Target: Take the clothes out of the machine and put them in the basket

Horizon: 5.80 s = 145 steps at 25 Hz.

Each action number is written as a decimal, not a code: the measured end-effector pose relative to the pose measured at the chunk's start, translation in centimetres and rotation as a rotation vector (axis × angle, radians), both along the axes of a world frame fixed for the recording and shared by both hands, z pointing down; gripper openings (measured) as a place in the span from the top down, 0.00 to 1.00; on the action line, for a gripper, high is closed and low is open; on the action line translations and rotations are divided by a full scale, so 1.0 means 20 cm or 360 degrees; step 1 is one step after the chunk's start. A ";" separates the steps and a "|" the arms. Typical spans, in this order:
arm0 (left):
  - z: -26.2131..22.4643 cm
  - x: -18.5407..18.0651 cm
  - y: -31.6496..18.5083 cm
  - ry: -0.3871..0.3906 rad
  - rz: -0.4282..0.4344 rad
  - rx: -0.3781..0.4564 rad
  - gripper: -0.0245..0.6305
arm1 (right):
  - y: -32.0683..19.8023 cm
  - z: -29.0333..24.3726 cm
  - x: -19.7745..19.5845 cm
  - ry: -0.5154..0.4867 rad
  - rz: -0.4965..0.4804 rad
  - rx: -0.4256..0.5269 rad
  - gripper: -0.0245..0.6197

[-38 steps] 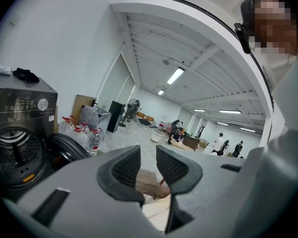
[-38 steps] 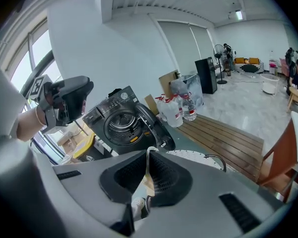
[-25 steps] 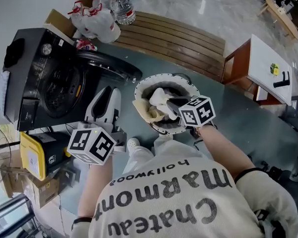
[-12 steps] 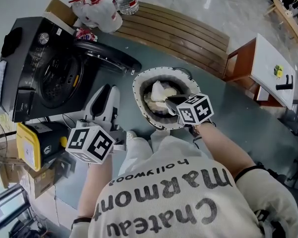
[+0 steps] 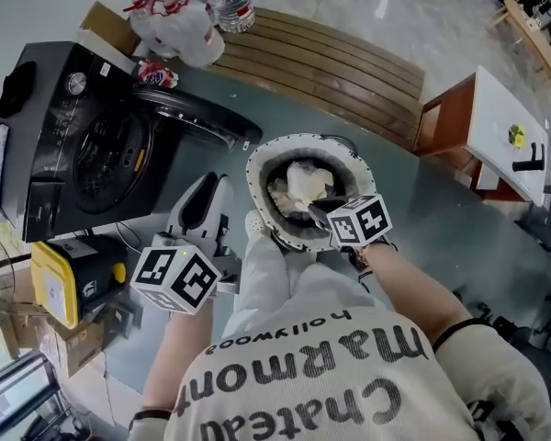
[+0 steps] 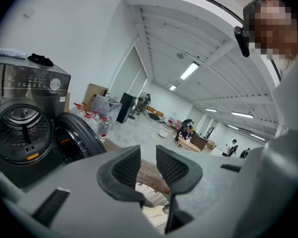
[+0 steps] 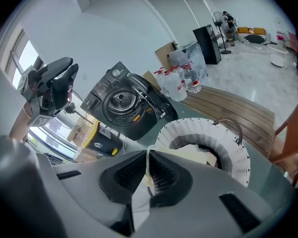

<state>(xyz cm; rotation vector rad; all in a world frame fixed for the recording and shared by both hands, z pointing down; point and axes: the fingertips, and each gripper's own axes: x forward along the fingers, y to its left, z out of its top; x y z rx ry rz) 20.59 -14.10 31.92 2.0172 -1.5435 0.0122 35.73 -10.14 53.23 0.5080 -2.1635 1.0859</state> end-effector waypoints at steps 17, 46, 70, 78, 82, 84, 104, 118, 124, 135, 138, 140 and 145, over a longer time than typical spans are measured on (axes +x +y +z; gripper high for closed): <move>0.39 -0.10 -0.38 -0.0037 0.0372 -0.0199 0.81 | 0.08 0.51 -0.10 0.0215 0.0161 -0.0381 0.90; 1.32 0.02 -0.29 0.0075 0.0695 -0.0500 0.81 | 0.02 1.55 0.14 0.0492 0.0660 -0.0588 0.90; 1.73 0.08 -0.21 0.0121 0.0609 -0.0518 0.81 | -0.16 2.04 0.28 0.0709 0.0739 -0.0340 0.90; 1.55 0.06 -0.11 0.0187 0.0493 -0.0614 0.81 | -0.20 1.75 0.32 0.0809 0.0750 -0.0226 0.74; 1.43 0.10 -0.06 0.0209 0.0437 -0.0604 0.81 | -0.19 1.55 0.32 0.0770 0.0723 -0.0199 0.74; 1.34 0.12 -0.04 0.0211 0.0405 -0.0580 0.81 | -0.20 1.42 0.31 0.0715 0.0718 -0.0159 0.74; -0.04 0.04 0.21 0.0101 -0.0085 0.0038 0.93 | -0.38 -0.74 0.29 -0.0377 0.0974 0.0472 0.84; -0.64 -0.08 0.79 0.0080 -0.0011 0.0433 0.93 | 0.22 -1.63 0.05 -0.0461 0.0770 0.1063 0.88; -0.64 -0.13 1.10 0.0036 -0.0002 0.0462 0.93 | 0.54 -1.61 0.01 -0.0414 0.0784 0.1092 0.88; -0.70 -0.07 1.35 0.0039 0.0022 0.0501 0.93 | 0.82 -1.67 0.08 -0.0411 0.0763 0.1157 0.88; -0.74 -0.04 1.38 0.0012 0.0005 0.0524 0.93 | 0.82 -1.69 0.12 -0.0439 0.0761 0.1158 0.88; -0.78 -0.03 1.37 -0.0003 -0.0022 0.0537 0.93 | 0.80 -1.72 0.13 -0.0457 0.0743 0.1158 0.88; -0.80 0.05 1.35 0.0015 -0.0078 0.0527 0.93 | 0.76 -1.77 0.21 -0.0460 0.0681 0.1148 0.88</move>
